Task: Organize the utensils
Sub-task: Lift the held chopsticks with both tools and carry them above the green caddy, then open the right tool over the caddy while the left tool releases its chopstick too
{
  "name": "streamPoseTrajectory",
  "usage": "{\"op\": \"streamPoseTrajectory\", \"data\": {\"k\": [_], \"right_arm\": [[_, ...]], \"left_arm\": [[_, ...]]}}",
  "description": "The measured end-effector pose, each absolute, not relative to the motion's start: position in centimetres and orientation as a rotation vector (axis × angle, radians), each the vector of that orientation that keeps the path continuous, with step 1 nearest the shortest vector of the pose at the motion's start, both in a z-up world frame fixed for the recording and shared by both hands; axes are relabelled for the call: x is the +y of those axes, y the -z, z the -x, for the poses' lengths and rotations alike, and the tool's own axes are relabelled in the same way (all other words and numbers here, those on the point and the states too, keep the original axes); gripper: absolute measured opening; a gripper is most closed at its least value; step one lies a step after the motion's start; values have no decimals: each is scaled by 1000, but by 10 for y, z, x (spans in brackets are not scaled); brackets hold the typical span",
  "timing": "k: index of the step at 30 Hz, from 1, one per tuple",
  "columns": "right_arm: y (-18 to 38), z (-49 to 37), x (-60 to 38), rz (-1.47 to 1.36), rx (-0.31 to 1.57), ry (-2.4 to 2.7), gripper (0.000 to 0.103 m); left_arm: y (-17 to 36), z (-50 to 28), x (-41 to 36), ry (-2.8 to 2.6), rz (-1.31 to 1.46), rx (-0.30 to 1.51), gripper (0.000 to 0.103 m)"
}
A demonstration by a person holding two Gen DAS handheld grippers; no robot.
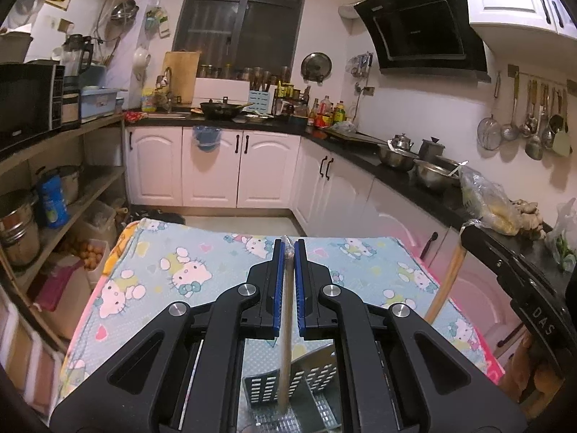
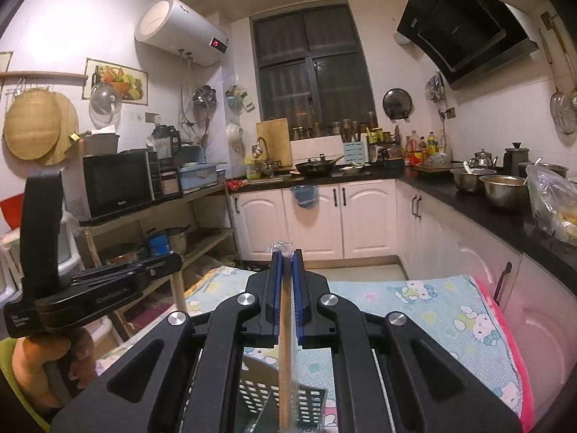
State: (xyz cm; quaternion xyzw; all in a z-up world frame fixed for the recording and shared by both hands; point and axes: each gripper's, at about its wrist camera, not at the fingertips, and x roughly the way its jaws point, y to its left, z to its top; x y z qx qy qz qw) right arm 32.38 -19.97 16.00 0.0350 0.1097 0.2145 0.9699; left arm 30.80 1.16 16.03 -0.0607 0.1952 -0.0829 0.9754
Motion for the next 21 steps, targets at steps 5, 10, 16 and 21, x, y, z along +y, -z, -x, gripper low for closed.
{"op": "streamPoseTrajectory", "data": {"k": [5,10,16,21], "right_arm": [[-140,-326,-197,-53,230,-419,6],[-123,-327,-199,-67,251,-392,7],[-111,-325,-207,-88,294,-371,21],[-106,-318,-215,-107,329,-365,29]], "left_arm": [[-147,-304,11,176,123,401,2],[-137,-304,13,179,122,432,2],[-128,-298,17,183,138,463,2],[-124,-290,22,174,151,482,2]]}}
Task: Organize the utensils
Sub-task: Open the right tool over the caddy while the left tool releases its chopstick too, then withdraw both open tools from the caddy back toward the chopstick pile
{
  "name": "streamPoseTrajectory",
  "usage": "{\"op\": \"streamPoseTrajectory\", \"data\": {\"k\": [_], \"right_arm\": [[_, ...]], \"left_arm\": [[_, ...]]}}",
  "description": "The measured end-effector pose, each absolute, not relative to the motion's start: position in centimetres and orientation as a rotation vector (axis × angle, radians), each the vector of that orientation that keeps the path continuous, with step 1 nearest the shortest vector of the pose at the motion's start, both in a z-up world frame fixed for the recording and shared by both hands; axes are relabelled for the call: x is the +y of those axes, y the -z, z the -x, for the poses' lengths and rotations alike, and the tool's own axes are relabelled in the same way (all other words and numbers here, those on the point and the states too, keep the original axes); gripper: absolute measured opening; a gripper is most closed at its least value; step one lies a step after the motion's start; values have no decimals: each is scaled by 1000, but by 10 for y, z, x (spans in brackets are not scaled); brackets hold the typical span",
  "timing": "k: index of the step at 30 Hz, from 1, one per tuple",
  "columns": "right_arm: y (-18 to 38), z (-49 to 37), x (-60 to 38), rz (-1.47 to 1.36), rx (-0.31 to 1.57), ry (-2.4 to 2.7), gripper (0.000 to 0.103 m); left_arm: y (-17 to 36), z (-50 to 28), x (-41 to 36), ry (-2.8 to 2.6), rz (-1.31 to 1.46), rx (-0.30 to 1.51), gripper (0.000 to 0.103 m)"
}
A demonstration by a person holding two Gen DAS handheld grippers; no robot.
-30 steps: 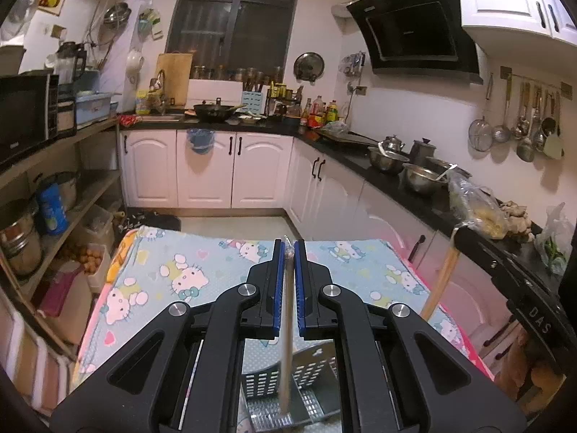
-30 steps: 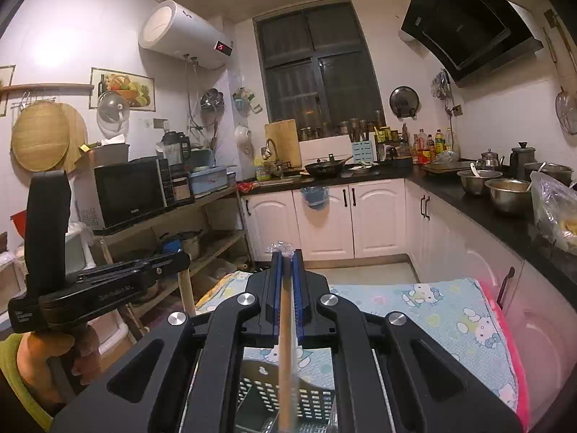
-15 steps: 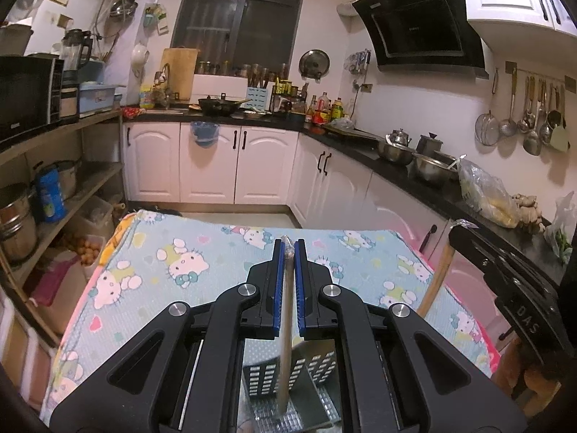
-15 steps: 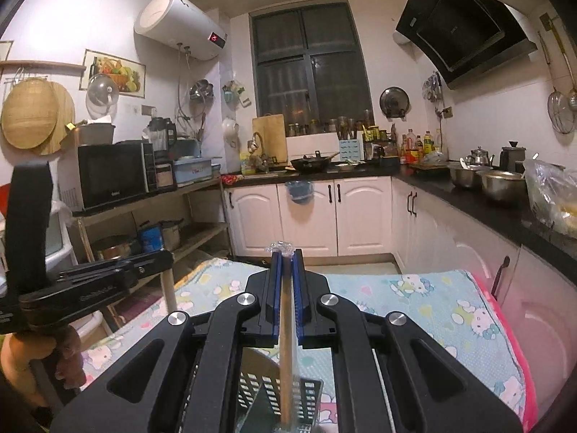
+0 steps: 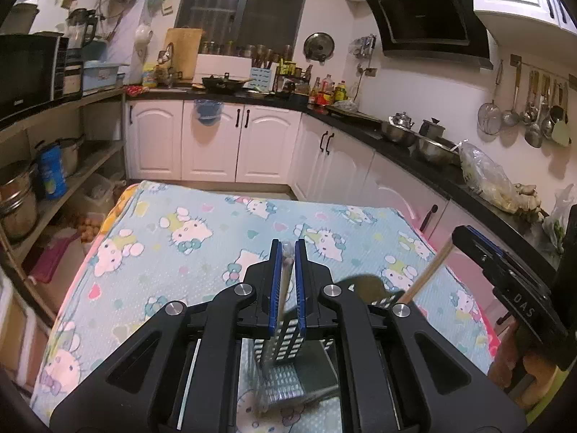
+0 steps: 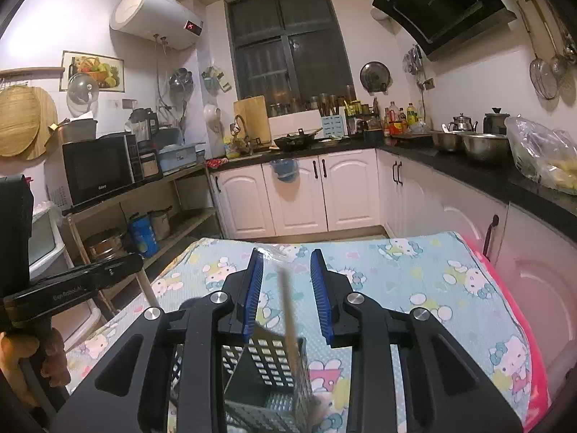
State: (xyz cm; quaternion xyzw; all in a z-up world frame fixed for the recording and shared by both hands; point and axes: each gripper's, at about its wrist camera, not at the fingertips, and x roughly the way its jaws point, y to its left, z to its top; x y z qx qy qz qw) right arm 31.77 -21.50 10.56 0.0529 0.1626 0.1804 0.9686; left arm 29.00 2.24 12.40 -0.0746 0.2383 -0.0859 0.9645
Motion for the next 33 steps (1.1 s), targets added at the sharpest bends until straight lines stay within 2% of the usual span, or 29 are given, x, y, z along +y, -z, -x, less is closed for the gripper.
{"op": "streamPoseTrajectory", "data": {"k": [3,5,12,17,22,26,33], "right_arm": [[-105,-309,-220,-116,338,-370,36],[-106,-304,-222,-115,343,-372,39],[-107,-283,-227,-86,384,-389,54],[-104,-263,-228,-49,423,-393,60],[-100,-245,-227,-28,458,-398,61],[-96,-230,-227,-18,480,-410,61],[-85,-208,-225,15,519,-429,61]], "left_arm": [[-124,-284,26,163,159,487,5],[-124,-281,28,162,167,496,17],[-122,-263,35,147,193,516,37],[-115,-246,36,146,201,548,59],[-109,-226,36,155,208,563,78],[-108,-211,37,165,218,564,85],[-100,-185,36,176,228,572,87]]}}
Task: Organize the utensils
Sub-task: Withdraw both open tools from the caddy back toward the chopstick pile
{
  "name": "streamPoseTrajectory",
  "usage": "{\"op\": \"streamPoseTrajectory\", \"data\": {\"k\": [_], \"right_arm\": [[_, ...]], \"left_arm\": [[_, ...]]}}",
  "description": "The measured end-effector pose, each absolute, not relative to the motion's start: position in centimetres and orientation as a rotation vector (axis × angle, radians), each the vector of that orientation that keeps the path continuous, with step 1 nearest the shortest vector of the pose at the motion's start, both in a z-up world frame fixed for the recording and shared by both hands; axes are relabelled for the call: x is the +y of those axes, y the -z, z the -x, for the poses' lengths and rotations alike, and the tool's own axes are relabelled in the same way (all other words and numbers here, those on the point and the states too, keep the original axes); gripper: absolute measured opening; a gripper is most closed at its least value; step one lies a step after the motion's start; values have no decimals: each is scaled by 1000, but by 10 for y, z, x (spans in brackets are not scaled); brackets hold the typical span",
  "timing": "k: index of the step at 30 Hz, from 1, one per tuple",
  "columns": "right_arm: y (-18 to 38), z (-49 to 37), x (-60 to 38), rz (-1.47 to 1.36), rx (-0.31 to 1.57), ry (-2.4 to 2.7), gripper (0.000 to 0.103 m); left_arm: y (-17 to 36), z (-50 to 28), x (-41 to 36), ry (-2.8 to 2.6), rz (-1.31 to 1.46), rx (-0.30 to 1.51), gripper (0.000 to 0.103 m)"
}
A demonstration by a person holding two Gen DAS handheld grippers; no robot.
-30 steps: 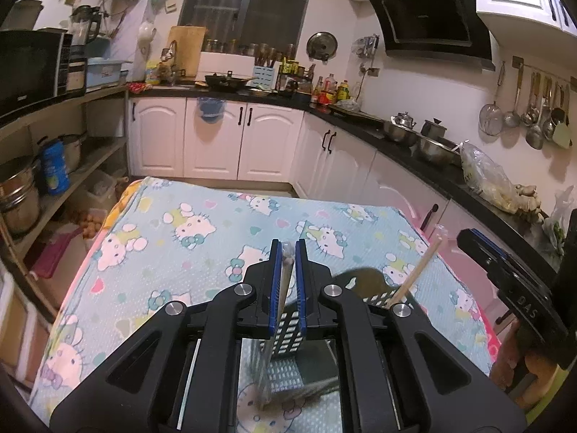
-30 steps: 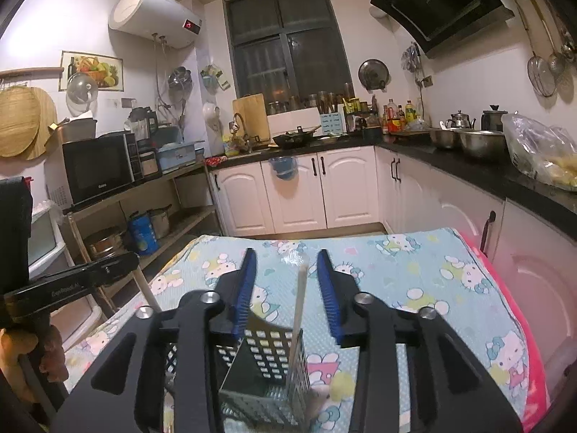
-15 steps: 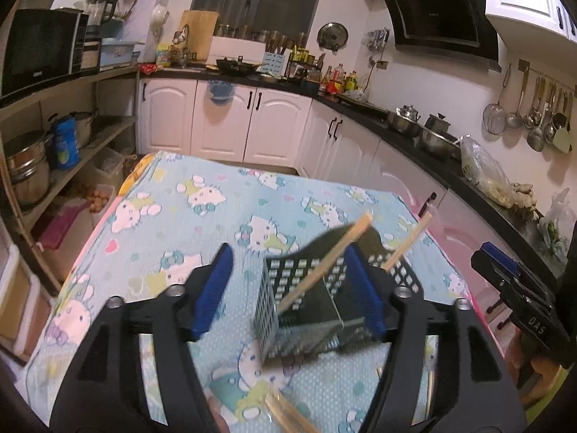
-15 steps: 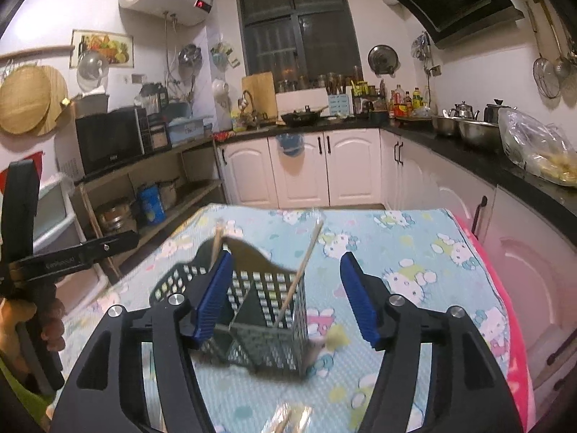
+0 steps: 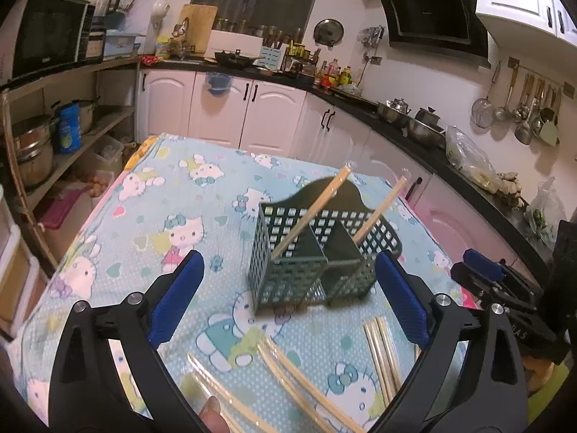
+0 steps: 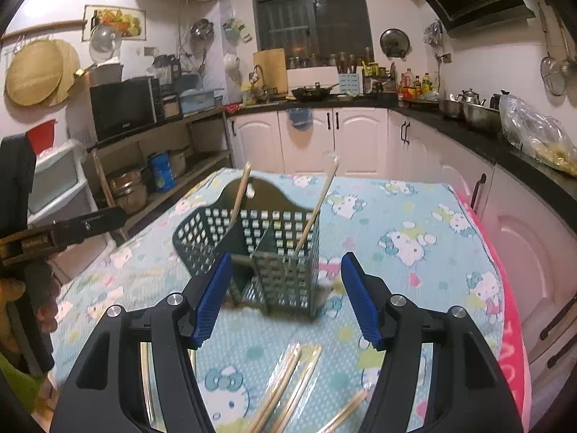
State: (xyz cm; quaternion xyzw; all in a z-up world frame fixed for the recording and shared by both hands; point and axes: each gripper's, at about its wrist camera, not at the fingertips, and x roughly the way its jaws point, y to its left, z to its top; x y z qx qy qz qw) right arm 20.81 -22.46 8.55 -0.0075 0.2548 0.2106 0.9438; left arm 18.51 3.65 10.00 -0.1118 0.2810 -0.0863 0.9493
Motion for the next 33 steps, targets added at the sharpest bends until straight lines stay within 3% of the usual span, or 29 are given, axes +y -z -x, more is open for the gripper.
{"op": "streamPoseTrajectory", "data": {"k": [28,33], "right_arm": [[-31,-173,-206,82,656,-493,61],[-24,-174,-205,81,675,-488,60]], "left_arm": [[-18,-133,69,112,292,764,87],[2,-130,70,113,288,832,73]]}}
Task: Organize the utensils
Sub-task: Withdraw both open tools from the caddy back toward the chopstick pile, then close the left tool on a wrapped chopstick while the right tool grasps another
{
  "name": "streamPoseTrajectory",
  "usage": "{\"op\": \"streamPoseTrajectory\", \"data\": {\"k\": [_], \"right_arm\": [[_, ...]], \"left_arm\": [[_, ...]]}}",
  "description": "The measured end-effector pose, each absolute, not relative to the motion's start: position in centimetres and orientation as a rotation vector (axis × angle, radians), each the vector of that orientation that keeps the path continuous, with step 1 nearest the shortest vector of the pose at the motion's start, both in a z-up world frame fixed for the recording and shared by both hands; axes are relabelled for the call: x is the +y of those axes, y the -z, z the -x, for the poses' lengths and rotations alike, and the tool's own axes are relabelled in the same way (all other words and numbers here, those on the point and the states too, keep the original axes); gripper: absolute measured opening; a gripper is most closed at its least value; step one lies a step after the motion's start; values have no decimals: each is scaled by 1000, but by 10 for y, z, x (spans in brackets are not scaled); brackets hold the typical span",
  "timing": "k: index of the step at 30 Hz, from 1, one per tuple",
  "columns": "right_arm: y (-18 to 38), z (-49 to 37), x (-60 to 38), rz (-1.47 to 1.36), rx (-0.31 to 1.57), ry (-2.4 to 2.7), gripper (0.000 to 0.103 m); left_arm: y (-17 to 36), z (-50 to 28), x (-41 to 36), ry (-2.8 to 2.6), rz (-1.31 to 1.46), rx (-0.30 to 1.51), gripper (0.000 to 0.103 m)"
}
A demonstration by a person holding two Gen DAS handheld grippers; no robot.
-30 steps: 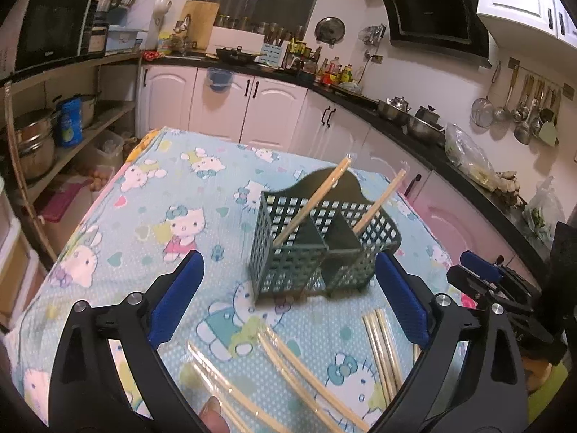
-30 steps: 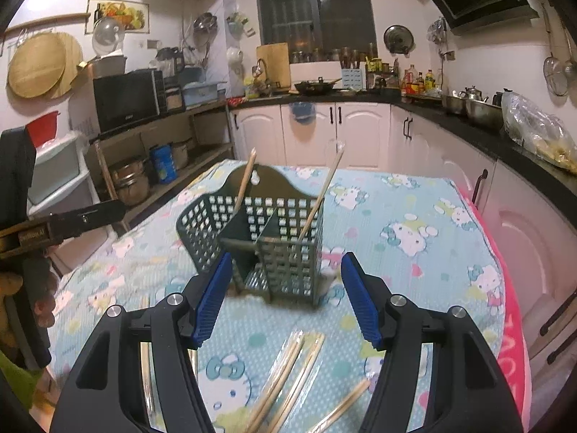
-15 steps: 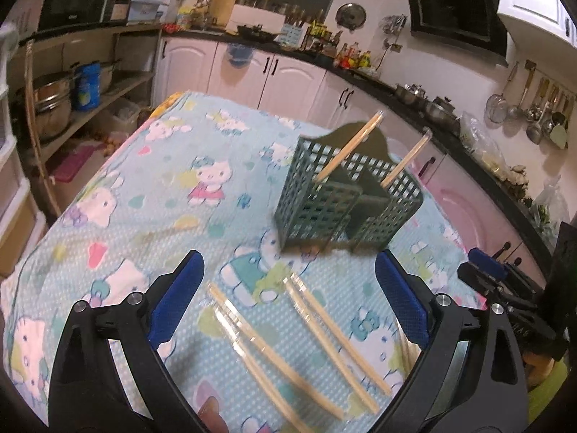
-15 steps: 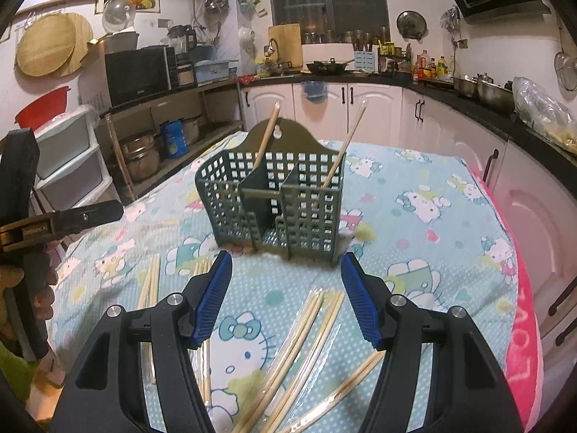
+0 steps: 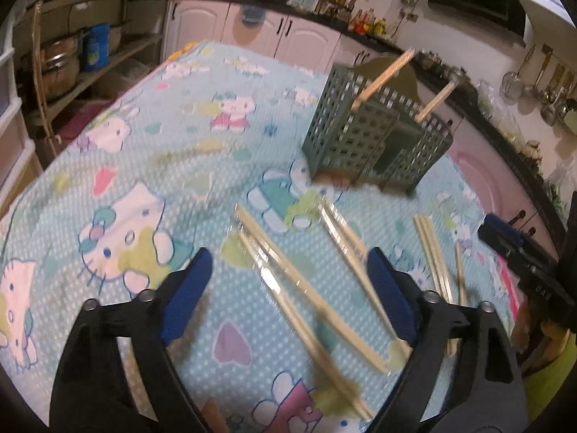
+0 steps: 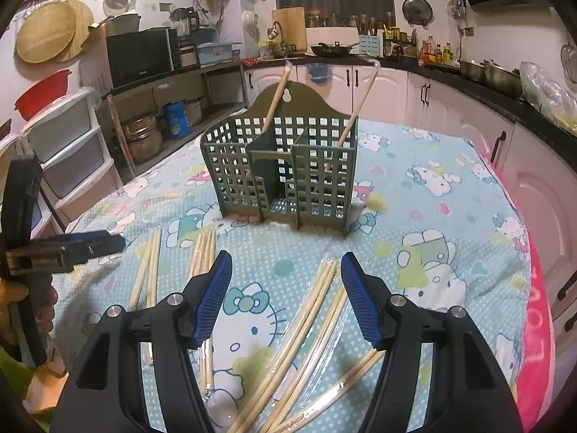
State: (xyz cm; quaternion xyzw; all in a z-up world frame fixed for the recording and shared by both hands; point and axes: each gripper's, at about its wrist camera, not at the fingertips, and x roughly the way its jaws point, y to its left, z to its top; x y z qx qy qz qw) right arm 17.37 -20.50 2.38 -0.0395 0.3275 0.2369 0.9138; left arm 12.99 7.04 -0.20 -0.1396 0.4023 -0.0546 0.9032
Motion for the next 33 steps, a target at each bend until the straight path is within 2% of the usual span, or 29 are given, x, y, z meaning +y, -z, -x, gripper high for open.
{"op": "streamPoseTrajectory", "data": {"k": [7,15,18,20,22,24,28,33], "right_arm": [[-18,-176,-205,81,690,-481,60],[-10,-186,-207,79,720,-452,60],[-3,-195,-207,97,755,-430,60],[4,-204,-205,124,794,-409,57],[11,-213,-204,132,833,-404,43],[17,-223,-202,128,865,-406,37],[24,-237,-201,101,906,-418,35],[31,-253,-195,95,939,-412,34]], "left_arm": [[25,-129,69,100,253,937,54],[38,-137,59,55,156,1004,50],[39,-143,60,38,129,1001,45],[39,-147,61,33,127,996,39],[38,-151,64,31,133,994,35],[39,-155,68,28,142,990,30],[39,-161,76,29,166,988,22],[40,-171,80,27,177,989,18]]}}
